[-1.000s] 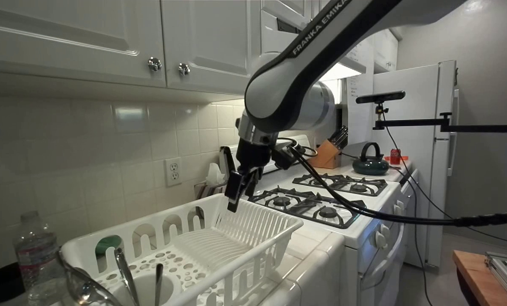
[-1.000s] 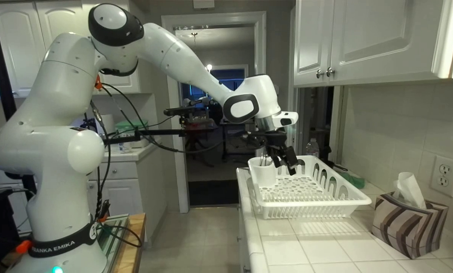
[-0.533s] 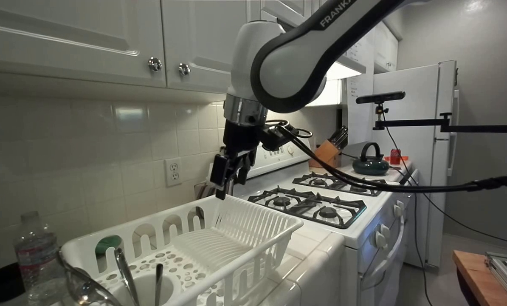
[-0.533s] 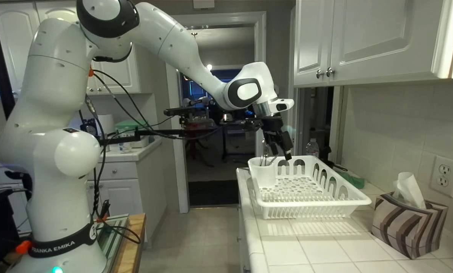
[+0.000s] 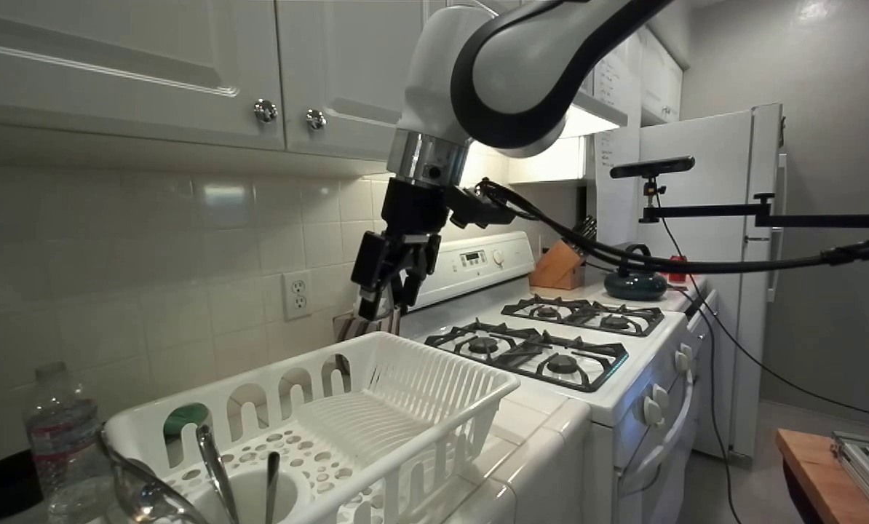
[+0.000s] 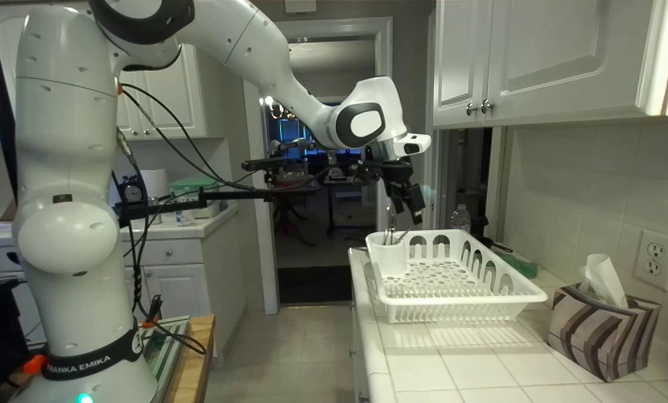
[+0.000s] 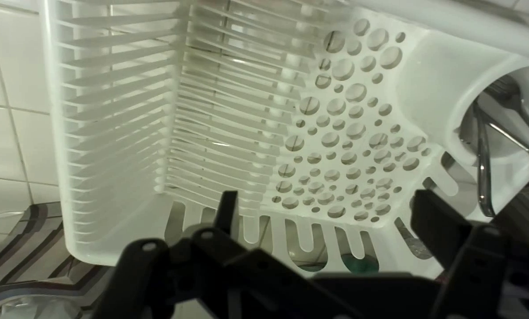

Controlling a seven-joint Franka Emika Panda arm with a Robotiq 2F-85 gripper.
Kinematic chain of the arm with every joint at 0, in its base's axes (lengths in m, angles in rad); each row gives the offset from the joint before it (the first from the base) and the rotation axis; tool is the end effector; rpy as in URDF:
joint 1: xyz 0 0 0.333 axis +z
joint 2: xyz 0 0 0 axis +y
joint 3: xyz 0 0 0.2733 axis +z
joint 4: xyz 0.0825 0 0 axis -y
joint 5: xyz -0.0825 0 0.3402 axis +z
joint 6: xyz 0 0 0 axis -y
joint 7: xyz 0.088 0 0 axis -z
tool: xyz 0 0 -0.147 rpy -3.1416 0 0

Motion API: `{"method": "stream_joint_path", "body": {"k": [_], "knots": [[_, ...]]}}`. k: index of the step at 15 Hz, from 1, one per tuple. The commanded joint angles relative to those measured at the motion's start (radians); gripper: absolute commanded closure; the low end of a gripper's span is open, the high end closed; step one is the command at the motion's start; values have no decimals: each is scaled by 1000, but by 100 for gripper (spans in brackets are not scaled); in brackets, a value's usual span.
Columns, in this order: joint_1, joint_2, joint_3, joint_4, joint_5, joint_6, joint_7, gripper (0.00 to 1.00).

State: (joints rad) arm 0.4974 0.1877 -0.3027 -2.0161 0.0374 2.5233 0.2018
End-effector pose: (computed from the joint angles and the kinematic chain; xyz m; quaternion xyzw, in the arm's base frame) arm 0.5729 0.1171 0.3443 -0.9864 0.0098 -0.1630 0.0186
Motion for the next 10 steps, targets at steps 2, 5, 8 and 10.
{"method": "stream_joint_path", "body": {"k": [2, 5, 8, 10], "knots": [[-195, -13, 200, 0, -35, -1, 29, 0], [-230, -10, 233, 0, -31, -1, 25, 0], [-230, -10, 235, 0, -31, -1, 25, 0], [-230, -10, 235, 0, -31, -1, 25, 0]]}}
